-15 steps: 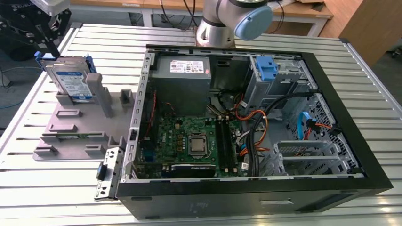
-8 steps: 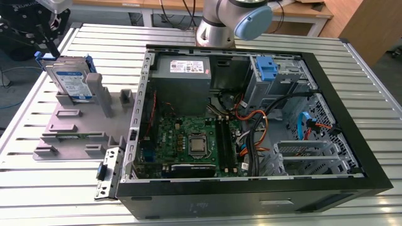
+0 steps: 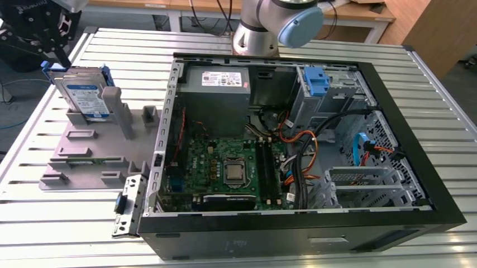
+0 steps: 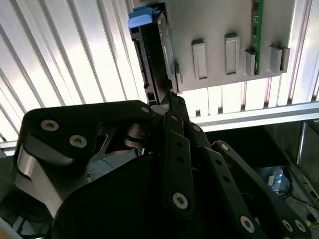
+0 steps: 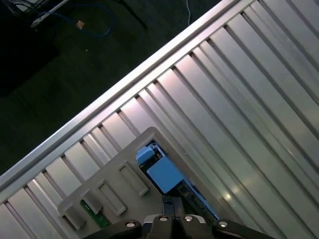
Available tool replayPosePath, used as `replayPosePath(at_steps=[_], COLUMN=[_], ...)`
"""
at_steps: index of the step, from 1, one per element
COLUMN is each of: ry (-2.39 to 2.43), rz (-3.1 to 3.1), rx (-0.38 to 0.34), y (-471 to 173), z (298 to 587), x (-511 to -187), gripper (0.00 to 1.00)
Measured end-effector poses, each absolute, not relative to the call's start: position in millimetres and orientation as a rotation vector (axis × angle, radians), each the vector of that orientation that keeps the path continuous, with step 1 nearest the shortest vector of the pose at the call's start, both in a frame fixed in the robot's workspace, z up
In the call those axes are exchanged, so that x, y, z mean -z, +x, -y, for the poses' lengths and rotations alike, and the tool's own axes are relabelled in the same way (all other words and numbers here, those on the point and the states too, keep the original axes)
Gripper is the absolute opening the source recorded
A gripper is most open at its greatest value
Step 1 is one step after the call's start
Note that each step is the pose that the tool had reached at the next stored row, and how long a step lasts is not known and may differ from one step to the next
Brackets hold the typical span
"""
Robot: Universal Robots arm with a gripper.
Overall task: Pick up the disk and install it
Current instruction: 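Pick up the disk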
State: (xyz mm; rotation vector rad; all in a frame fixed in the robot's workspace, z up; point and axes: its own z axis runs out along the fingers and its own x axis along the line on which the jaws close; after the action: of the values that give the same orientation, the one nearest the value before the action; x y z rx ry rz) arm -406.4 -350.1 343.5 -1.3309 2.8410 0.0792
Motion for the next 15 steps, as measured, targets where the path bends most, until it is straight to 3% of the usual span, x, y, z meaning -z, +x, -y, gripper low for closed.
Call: replayPosePath(at_steps=[15], ry=[-1.691], rz=[-2.65], rx=[-0.08], y=[-406.4], z=[350.1], x=[-342.7], gripper=[0.11])
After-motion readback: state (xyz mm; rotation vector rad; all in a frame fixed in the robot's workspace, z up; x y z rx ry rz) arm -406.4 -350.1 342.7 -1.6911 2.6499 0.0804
